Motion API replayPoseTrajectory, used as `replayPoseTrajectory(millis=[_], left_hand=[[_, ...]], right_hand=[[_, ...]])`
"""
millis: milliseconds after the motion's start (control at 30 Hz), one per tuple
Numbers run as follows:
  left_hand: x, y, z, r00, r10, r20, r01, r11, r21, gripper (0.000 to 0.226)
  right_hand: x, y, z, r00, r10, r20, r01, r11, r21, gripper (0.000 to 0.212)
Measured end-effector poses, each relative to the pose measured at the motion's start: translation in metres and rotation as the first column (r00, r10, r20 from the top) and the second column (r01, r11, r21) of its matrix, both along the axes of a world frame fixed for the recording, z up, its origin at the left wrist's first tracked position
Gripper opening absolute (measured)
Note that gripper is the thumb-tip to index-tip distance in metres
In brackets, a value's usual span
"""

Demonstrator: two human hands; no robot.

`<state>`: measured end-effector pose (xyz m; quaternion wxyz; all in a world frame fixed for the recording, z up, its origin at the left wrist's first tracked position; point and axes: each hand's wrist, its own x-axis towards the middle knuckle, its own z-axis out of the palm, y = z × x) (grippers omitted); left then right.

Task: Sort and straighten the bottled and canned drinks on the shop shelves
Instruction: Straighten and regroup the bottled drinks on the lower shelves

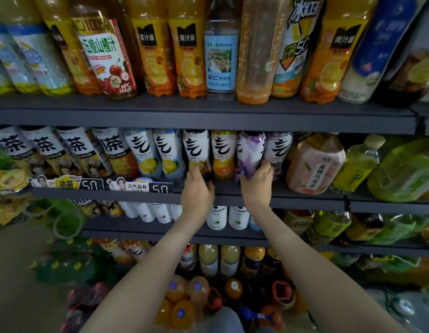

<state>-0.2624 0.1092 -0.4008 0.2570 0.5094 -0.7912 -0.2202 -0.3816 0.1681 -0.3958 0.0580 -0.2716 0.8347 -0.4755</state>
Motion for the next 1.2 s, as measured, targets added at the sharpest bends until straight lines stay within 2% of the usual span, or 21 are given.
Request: replayPoseTrajectory(millis=[100, 333, 400, 533, 667, 767, 833, 967, 1133, 1200], left_hand=[[-0.002, 0.002, 0.005, 1.000, 0.015, -0.020, -0.015, 1.000, -0.016, 0.050], [0.024, 0.016, 0.004, 1.000, -0.006, 0.011, 0.005, 1.000, 0.021, 0.053], [0.038, 0.019, 0.012, 1.000, 0.011, 0.023, -0.013, 0.998, 0.063, 0.052], [0.068, 0.017, 0.035, 0.994, 0.065, 0.083, -0.081, 0.975, 0.205, 0.050], [0.098, 0.002, 0.052, 0.991, 0.050, 0.127, -0.084, 0.959, 0.272, 0.041], [0.110, -0.017, 0.057, 0.993, 0.012, 0.115, -0.040, 0.968, 0.246, 0.035], [0.110, -0.030, 0.059, 0.998, -0.025, 0.052, 0.013, 0.975, 0.220, 0.033], [0.102, -0.050, 0.050, 0.987, -0.150, -0.050, 0.156, 0.978, 0.136, 0.034], [0.097, -0.075, 0.023, 0.967, -0.243, -0.079, 0.244, 0.970, 0.011, 0.031], [0.100, -0.079, 0.013, 0.962, -0.254, -0.103, 0.253, 0.967, -0.022, 0.028]], right_hand=[[0.000, -0.002, -0.007, 0.999, -0.017, -0.042, 0.017, 1.000, 0.005, 0.050], [0.007, -0.001, -0.005, 0.999, -0.025, -0.026, 0.025, 1.000, -0.007, 0.057], [0.017, 0.006, -0.003, 0.999, 0.027, -0.033, -0.028, 0.999, -0.031, 0.052], [0.043, 0.010, 0.007, 0.975, 0.218, 0.052, -0.217, 0.976, -0.009, 0.050], [0.067, -0.005, 0.023, 0.951, 0.280, 0.132, -0.282, 0.959, -0.010, 0.053], [0.074, -0.020, 0.027, 0.951, 0.269, 0.154, -0.267, 0.963, -0.035, 0.053], [0.078, -0.029, 0.026, 0.958, 0.245, 0.151, -0.239, 0.969, -0.057, 0.054], [0.090, -0.051, 0.020, 0.973, 0.223, 0.066, -0.216, 0.972, -0.095, 0.051], [0.101, -0.087, 0.013, 0.996, 0.084, -0.013, -0.085, 0.991, -0.098, 0.085], [0.105, -0.099, 0.010, 1.000, 0.001, 0.016, 0.000, 0.994, -0.107, 0.087]])
